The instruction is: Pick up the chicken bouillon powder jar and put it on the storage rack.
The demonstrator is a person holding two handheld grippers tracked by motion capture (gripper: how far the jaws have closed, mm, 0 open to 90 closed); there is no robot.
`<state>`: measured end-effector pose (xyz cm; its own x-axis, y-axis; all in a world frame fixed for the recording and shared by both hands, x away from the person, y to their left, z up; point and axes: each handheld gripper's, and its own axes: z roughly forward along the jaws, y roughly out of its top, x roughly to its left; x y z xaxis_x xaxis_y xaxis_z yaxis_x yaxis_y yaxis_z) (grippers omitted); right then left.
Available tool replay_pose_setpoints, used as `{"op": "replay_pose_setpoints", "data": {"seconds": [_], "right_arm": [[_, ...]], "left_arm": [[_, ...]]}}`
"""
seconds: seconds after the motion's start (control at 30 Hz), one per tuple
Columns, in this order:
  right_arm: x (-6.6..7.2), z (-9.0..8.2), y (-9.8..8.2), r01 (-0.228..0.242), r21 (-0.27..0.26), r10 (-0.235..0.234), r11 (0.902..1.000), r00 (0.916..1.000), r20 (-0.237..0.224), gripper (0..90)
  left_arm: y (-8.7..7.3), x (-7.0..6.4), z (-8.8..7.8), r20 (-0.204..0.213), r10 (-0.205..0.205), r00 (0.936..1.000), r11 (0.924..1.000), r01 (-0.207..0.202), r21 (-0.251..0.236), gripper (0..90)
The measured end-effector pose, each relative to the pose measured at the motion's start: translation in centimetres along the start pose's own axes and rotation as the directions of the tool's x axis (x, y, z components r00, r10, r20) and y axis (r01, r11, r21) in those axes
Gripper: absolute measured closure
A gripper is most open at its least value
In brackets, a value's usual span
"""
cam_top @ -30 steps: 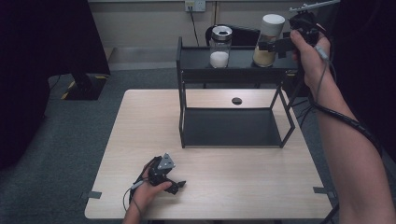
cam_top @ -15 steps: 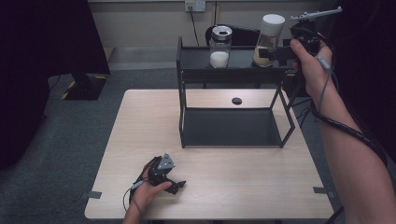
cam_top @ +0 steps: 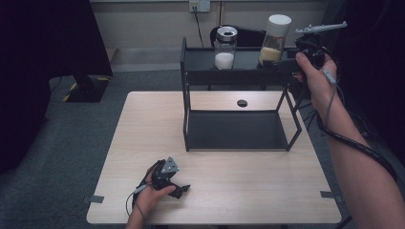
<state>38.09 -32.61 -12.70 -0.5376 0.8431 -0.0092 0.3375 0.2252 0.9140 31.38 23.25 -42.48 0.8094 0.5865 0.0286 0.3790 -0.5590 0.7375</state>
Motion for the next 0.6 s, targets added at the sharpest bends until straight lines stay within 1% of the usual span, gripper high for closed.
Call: {"op": "replay_pose_setpoints", "data": {"seconds": [0.2,0.6], "right_arm": [[0.0,-0.1,-1.0,-0.003,-0.006,0.003,1.0000,1.0000,-0.008,0.7],[-0.1,-0.2,-3.3,-0.017,-0.015,0.017,0.9997,0.9991,-0.040,0.8]], "left_arm": [[0.0,0.0,0.0,0.000,0.000,1.0000,1.0000,0.000,0.000,0.0],[0.0,0.0,0.0,0.000,-0.001,1.0000,1.0000,0.001,-0.001,0.0]]}}
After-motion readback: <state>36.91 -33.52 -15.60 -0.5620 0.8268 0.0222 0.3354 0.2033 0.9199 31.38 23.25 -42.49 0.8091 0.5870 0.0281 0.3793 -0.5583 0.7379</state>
